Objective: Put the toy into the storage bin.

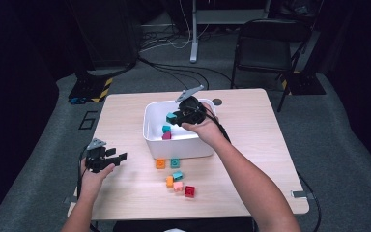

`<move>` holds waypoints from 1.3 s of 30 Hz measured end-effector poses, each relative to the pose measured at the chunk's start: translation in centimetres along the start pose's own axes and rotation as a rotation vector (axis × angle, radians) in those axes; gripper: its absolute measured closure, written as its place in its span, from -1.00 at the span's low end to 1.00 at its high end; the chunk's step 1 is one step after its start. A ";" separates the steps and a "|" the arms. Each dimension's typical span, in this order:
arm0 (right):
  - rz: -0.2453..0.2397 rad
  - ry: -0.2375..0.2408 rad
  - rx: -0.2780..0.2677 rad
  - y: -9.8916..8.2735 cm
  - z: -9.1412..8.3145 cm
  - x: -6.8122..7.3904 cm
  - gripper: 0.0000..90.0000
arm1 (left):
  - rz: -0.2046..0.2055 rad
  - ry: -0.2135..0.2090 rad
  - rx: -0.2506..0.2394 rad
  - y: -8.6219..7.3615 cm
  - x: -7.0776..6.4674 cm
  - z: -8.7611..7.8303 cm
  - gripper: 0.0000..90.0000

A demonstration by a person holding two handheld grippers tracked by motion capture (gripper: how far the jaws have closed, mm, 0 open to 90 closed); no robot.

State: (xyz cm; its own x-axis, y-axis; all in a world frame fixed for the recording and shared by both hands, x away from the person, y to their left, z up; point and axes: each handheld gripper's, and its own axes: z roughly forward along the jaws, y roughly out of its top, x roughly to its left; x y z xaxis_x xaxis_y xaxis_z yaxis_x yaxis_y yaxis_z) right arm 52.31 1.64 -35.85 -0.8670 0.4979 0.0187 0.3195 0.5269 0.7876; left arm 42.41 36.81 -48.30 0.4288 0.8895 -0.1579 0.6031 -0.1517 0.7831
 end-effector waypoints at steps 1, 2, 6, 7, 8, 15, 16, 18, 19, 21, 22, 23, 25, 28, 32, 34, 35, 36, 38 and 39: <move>-0.002 -0.004 0.002 -0.1 0.2 -0.2 0.48 | 0.001 0.000 0.000 0.0 0.0 0.0 -0.17; 0.013 -0.006 0.004 -0.1 0.4 -0.4 0.48 | 0.001 0.000 0.001 0.0 0.0 0.0 -0.17; 0.004 -0.024 0.004 -0.4 1.1 -1.4 0.48 | 0.001 -0.001 0.000 0.0 0.0 0.0 -0.17; 0.015 -0.026 0.008 -0.4 1.3 -1.7 0.48 | 0.001 -0.002 0.000 0.0 0.0 0.0 -0.17; 0.017 -0.030 0.005 -0.4 1.5 -1.8 0.48 | 0.001 -0.002 -0.001 0.0 0.0 0.0 -0.17; 0.004 -0.033 0.028 -0.2 2.6 -2.5 0.48 | 0.005 -0.005 0.005 0.0 0.0 0.1 -0.17; 0.004 -0.033 0.028 -0.2 2.6 -2.5 0.48 | 0.005 -0.005 0.005 0.0 0.0 0.1 -0.17; 0.001 -0.020 0.028 0.2 3.0 -2.5 0.48 | 0.002 -0.006 0.002 0.0 0.0 0.2 -0.17; -0.008 -0.018 0.029 0.3 3.2 -2.5 0.48 | 0.002 -0.006 0.002 0.0 0.0 0.2 -0.17; -0.022 -0.018 0.027 0.4 3.4 -2.5 0.48 | 0.002 -0.007 0.002 0.0 -0.1 0.2 -0.17; -0.014 -0.013 0.030 0.4 3.6 -2.4 0.48 | 0.002 -0.007 0.002 0.0 -0.1 0.2 -0.17; -0.007 -0.006 0.033 0.4 4.0 -2.5 0.47 | 0.003 -0.007 0.001 0.0 0.0 0.2 -0.17; -0.009 -0.009 0.036 0.3 4.2 -2.5 0.47 | 0.003 -0.007 0.001 0.0 0.0 0.1 -0.17; -0.009 -0.023 0.060 0.2 4.8 -2.6 0.41 | 0.004 -0.008 0.001 0.0 0.0 0.1 -0.17; 0.004 -0.019 0.057 0.1 4.7 -2.6 0.37 | -0.001 -0.008 0.004 0.0 0.0 0.1 -0.17; 0.007 -0.018 0.064 0.2 4.4 -2.5 0.36 | -0.001 -0.007 0.003 0.0 0.0 0.1 -0.17; 0.005 -0.015 0.061 0.2 4.2 -2.4 0.35 | -0.001 -0.007 0.003 0.0 0.0 0.1 -0.17; 0.006 -0.014 0.053 0.3 4.0 -2.3 0.34 | -0.001 -0.006 0.004 0.0 0.0 0.1 -0.17; 0.001 -0.015 0.035 0.5 3.5 -1.9 0.29 | 0.002 -0.006 0.003 0.0 0.0 0.1 -0.17; 0.000 -0.024 0.013 0.8 2.6 -1.4 0.23 | 0.004 -0.006 0.004 0.0 0.0 0.1 -0.17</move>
State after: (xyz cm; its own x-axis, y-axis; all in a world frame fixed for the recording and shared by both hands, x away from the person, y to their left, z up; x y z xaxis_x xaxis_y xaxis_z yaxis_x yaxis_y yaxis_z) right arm 54.80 3.17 -36.89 -0.8580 0.5137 0.0038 0.3243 0.5358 0.7796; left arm 42.47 36.72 -48.31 0.4347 0.8865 -0.1582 0.6040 -0.1567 0.7814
